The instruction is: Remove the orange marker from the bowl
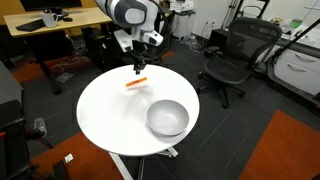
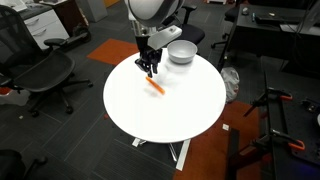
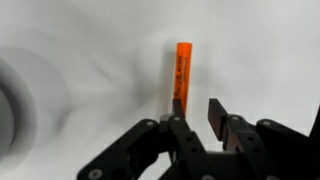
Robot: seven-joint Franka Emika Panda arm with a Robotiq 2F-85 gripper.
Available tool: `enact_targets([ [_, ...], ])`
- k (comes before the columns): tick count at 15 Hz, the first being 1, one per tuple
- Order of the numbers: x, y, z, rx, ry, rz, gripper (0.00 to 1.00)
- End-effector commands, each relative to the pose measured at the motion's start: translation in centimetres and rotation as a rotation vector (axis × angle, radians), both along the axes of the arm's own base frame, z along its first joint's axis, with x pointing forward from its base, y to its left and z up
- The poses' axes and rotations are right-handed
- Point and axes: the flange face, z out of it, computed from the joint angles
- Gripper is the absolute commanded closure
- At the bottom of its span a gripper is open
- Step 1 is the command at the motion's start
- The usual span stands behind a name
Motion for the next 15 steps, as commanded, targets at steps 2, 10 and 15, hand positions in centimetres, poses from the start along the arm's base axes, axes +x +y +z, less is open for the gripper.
enact_targets([
  [2,0.40,-0.34,0.29,0.015,0.030,0.005,0.27],
  [10,0.09,-0.30,-0.09,0.019,0.082,0.033,0.00],
  [15,-0.17,-0.19,-0.61,0.005,0.055,0.009,0.00],
])
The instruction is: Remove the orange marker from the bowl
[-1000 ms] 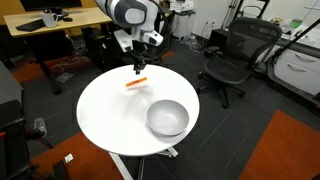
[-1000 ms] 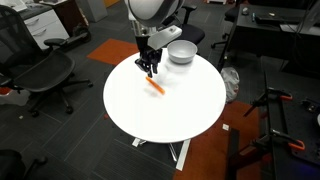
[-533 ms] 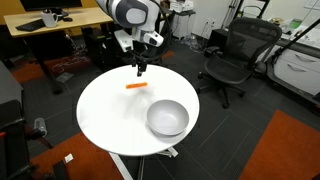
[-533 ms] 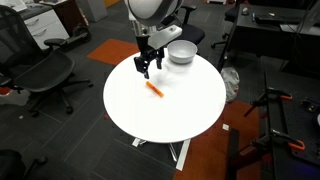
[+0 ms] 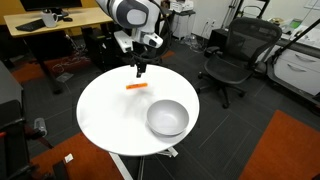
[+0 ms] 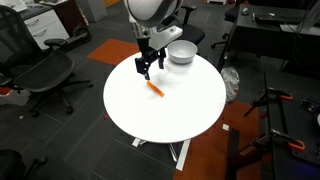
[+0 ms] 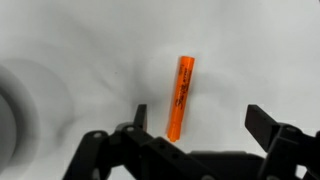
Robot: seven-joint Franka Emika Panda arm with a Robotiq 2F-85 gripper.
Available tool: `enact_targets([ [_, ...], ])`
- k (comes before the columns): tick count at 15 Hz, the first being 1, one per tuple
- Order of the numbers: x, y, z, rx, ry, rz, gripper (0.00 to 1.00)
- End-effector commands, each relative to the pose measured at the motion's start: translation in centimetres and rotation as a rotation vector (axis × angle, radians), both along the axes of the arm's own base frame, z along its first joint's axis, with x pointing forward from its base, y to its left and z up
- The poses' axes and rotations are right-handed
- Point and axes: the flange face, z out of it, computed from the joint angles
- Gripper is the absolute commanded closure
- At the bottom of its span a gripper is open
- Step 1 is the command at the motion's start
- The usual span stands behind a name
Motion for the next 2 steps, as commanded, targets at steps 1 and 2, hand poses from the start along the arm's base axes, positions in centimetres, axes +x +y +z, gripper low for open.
enact_targets([
  [1,0.03,-0.01,0.00,0.000,0.001,0.000,0.00],
  [2,0.03,-0.01,-0.01,0.000,0.001,0.000,0.00],
])
